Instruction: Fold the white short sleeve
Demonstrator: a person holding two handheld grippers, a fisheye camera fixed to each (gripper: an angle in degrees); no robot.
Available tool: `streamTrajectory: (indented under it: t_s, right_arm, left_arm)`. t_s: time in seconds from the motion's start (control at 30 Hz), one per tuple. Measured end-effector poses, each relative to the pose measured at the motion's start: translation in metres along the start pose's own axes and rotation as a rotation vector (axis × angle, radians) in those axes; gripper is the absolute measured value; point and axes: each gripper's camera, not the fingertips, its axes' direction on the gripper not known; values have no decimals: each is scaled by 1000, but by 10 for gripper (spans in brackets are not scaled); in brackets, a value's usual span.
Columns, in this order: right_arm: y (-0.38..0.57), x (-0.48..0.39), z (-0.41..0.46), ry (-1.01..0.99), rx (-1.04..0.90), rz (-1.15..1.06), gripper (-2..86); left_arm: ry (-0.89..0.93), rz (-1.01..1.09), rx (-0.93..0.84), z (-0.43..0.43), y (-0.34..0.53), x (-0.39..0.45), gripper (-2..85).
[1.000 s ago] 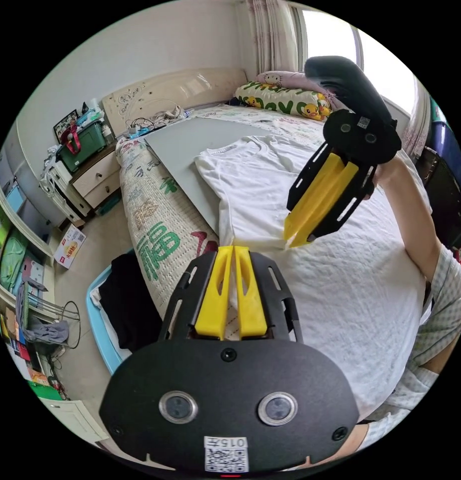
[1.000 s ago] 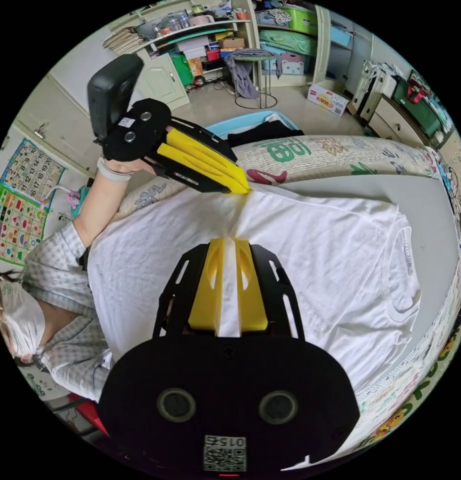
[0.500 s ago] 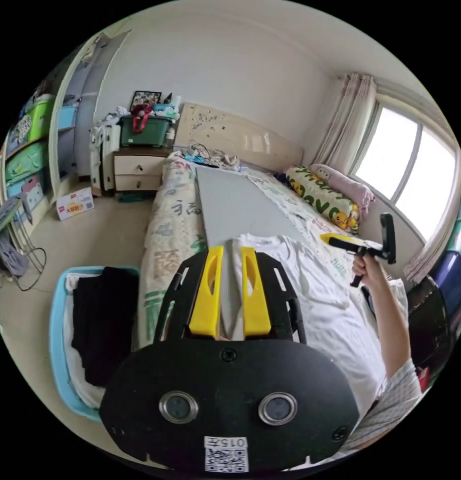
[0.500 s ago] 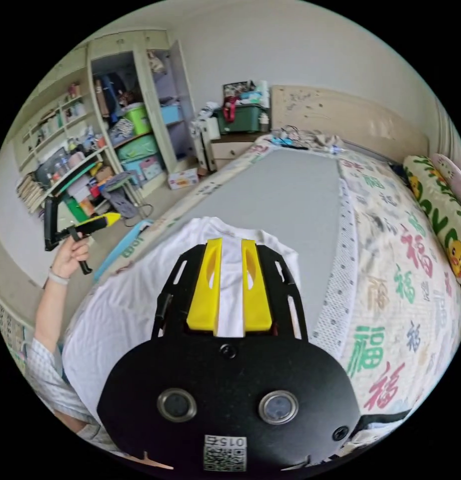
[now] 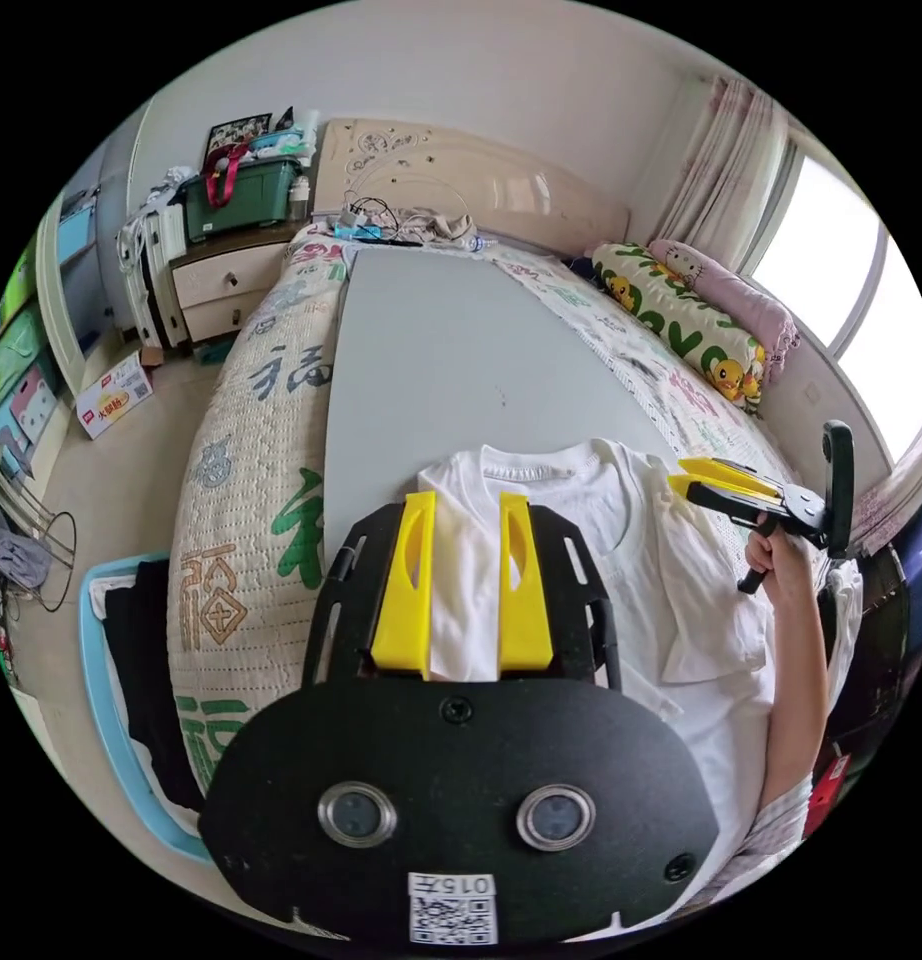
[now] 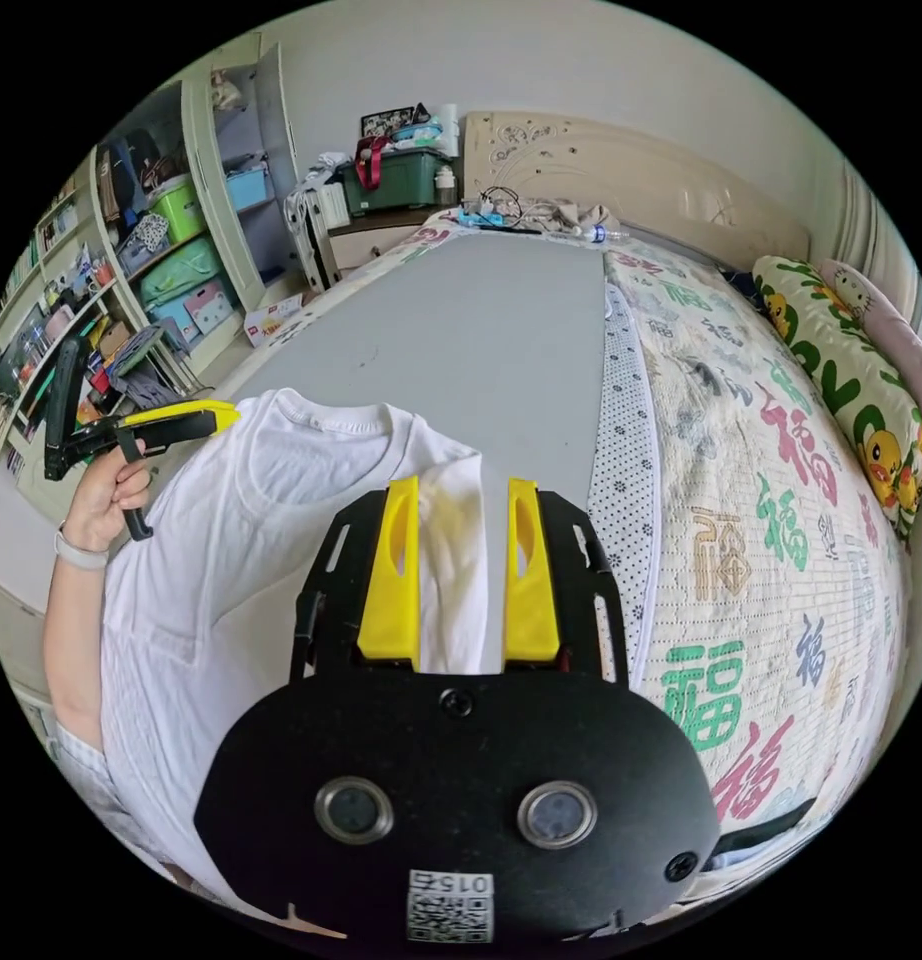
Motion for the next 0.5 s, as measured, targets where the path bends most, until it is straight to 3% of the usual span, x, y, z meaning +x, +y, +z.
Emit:
streamTrajectory:
  t_s: [0.5]
  right_arm:
    - [30, -9, 20, -28, -63, -73, 50]
  left_arm:
    - [-172, 108, -94, -42, -97, 81, 60]
